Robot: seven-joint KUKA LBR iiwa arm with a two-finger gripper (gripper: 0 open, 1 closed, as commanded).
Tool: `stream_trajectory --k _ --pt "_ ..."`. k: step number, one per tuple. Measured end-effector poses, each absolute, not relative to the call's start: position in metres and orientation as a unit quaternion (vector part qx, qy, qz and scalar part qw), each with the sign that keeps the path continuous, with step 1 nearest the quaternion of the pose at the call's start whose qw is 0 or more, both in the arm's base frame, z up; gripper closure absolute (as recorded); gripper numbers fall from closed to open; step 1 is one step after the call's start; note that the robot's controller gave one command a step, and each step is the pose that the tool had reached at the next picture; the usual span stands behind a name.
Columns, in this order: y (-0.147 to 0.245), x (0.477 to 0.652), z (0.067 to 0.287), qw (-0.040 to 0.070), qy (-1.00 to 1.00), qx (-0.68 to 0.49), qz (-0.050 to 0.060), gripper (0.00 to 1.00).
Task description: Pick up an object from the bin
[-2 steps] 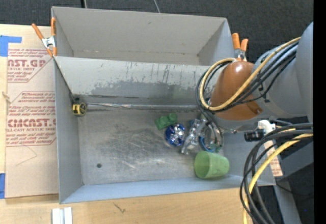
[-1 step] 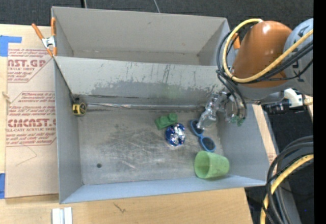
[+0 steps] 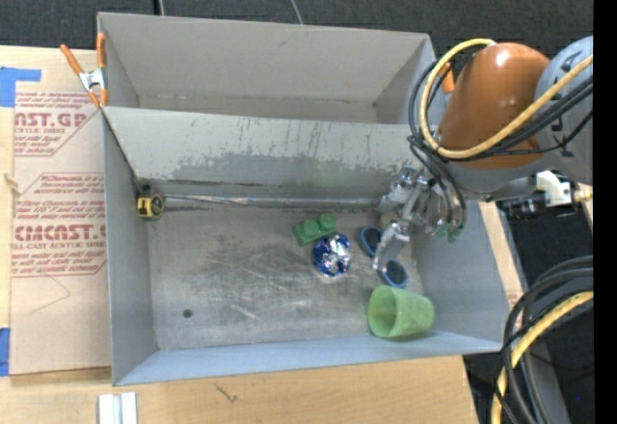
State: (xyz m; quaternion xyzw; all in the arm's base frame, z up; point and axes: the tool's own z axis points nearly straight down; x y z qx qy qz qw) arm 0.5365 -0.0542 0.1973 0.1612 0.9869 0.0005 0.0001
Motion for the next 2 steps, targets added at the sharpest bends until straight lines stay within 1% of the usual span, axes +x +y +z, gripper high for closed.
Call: stream_trajectory --k 1,2 --pt "-0.068 0.554 0.083 0.004 0.986 0.164 0.000 0.00" --pt "-0.089 0.590 0.075 0.003 0.972 0.233 0.001 0.00"
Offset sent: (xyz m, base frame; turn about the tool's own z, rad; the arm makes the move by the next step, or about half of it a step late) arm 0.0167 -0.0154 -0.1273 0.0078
